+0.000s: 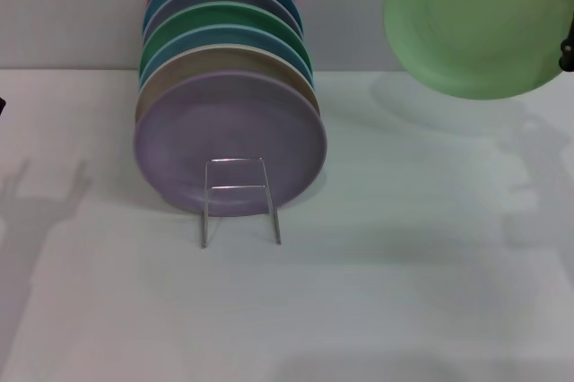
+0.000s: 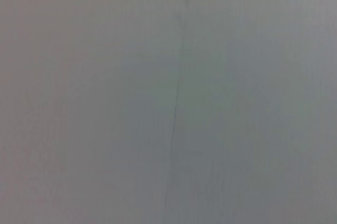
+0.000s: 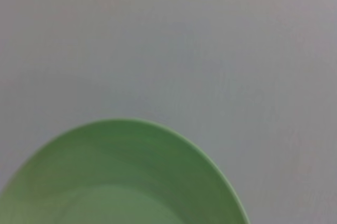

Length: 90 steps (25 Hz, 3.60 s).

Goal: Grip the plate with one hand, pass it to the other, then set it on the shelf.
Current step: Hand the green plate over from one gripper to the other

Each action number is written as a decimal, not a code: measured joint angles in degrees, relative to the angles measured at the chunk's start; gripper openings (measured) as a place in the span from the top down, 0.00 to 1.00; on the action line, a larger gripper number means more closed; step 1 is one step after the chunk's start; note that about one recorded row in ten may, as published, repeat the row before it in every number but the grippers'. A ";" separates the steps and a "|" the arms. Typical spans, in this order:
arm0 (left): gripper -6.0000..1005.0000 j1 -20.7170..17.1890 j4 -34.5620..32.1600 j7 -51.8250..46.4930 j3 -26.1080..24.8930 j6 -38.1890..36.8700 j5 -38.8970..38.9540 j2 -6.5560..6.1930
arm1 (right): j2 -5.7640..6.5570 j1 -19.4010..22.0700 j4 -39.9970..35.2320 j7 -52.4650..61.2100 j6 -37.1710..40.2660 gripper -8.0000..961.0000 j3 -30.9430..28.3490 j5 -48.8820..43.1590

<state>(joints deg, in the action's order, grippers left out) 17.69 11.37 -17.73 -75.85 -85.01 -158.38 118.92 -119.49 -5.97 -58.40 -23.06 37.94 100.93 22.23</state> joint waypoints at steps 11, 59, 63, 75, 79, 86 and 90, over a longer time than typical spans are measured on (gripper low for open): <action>0.17 -1.66 0.47 -0.25 1.20 -1.73 -0.21 0.18 | 0.10 -0.54 7.97 8.02 11.15 0.97 2.00 0.01; 0.17 -2.49 0.50 -0.29 8.02 -4.51 -0.35 0.17 | 0.87 -7.65 41.18 43.39 36.01 0.97 7.75 -7.17; 0.17 -2.49 0.50 -0.29 9.11 -4.36 -0.31 0.17 | 0.86 -7.62 43.31 45.32 39.15 0.97 7.96 -9.49; 0.17 -4.17 2.41 -2.37 11.77 -4.89 -0.30 0.14 | 0.77 -7.66 47.40 48.47 43.14 0.97 8.12 -14.43; 0.17 -6.00 4.27 -3.98 13.64 -5.02 -0.38 -0.24 | 0.96 -7.70 48.24 49.44 43.62 0.97 8.10 -14.98; 0.17 -7.58 4.86 -3.61 18.78 -6.14 -0.51 -0.38 | 1.70 -8.24 50.65 50.68 46.11 0.97 8.26 -16.65; 0.17 -7.70 4.96 -1.25 23.03 -6.31 -0.54 -0.11 | 1.47 -7.87 51.10 50.63 48.06 0.97 8.28 -16.99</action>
<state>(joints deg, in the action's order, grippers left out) 9.99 16.33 -18.98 -52.82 -91.31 -158.92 118.81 -118.02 -13.84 -7.30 27.56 86.00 109.21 5.24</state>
